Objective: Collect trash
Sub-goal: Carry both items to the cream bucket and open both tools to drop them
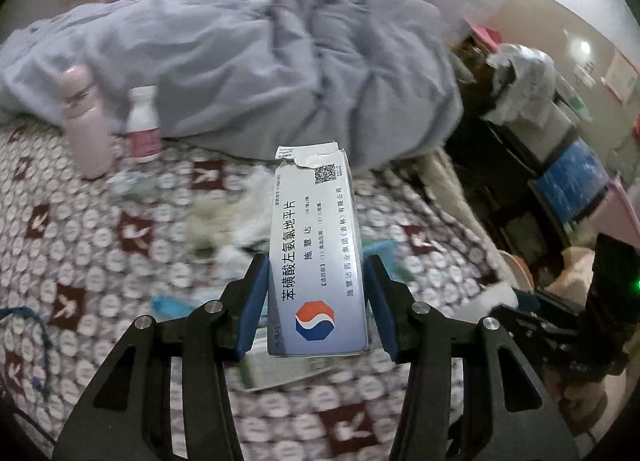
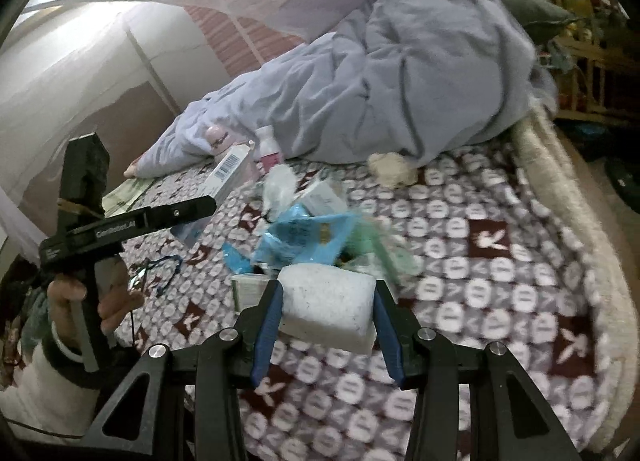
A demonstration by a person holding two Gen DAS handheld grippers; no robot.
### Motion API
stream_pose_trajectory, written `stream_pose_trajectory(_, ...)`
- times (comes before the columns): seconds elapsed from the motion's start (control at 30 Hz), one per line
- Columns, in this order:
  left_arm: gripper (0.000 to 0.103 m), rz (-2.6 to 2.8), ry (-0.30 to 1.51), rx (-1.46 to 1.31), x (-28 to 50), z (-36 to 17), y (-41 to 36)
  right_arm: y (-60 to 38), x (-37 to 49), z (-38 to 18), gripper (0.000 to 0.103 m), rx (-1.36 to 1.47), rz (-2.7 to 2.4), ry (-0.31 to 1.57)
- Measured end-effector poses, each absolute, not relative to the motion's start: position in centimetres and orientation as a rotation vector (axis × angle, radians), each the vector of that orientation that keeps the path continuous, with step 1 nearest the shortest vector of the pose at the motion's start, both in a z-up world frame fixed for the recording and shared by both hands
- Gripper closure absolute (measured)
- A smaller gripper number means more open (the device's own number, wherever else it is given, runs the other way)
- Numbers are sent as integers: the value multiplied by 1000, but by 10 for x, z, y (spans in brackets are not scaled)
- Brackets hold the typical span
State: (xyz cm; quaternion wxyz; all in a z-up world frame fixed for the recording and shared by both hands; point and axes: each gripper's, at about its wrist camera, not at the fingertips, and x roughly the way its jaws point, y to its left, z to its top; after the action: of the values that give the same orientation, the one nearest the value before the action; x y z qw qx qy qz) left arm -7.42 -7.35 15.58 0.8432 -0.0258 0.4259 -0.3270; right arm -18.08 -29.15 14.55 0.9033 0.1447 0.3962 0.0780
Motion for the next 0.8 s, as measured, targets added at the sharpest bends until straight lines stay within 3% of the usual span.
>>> stream_pose_trajectory(0.37,56,-896,899,83,-122,161,-212,-418,-245,158,60,320,-170,749)
stream_pose_trajectory(0.8,56,-1163,972,260,-178,143,-383,-571,-345,128,60,437,-553,794)
